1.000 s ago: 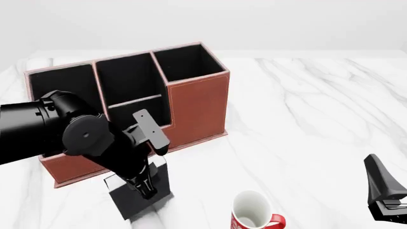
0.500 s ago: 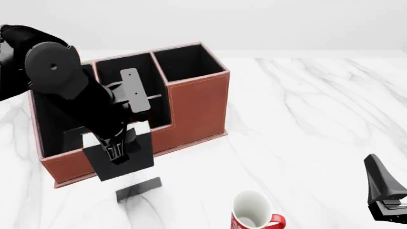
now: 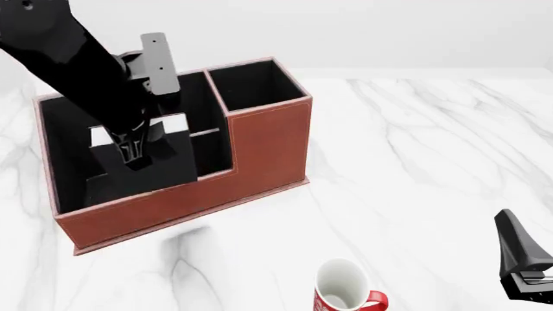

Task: Pick up the book and place it in the front compartment of the caddy.

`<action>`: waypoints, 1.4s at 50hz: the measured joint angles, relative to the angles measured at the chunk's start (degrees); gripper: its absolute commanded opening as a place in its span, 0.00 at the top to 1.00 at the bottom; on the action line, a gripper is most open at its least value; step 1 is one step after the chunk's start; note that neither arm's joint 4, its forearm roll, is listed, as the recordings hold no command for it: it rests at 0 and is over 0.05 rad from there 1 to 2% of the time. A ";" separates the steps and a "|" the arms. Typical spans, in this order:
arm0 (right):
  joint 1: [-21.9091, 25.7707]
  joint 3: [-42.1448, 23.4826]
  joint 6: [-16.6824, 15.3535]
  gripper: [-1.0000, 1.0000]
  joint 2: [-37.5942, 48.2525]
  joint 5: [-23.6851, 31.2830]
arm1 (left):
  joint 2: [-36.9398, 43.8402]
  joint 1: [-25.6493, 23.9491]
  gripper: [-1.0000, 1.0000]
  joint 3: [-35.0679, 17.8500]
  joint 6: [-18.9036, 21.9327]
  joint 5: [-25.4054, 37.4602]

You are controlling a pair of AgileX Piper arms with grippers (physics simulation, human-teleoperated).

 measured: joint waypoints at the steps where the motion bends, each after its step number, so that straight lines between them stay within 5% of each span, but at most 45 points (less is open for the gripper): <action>1: 0.00 0.00 0.00 0.00 0.00 0.00 | 0.15 0.01 1.00 -0.54 0.07 0.06; 44: 0.00 0.00 0.00 0.00 0.00 0.00 | 7.98 9.18 1.00 -17.30 9.88 0.50; 70: 0.00 0.00 0.00 0.00 0.00 0.00 | 14.17 9.57 1.00 -27.63 11.15 0.50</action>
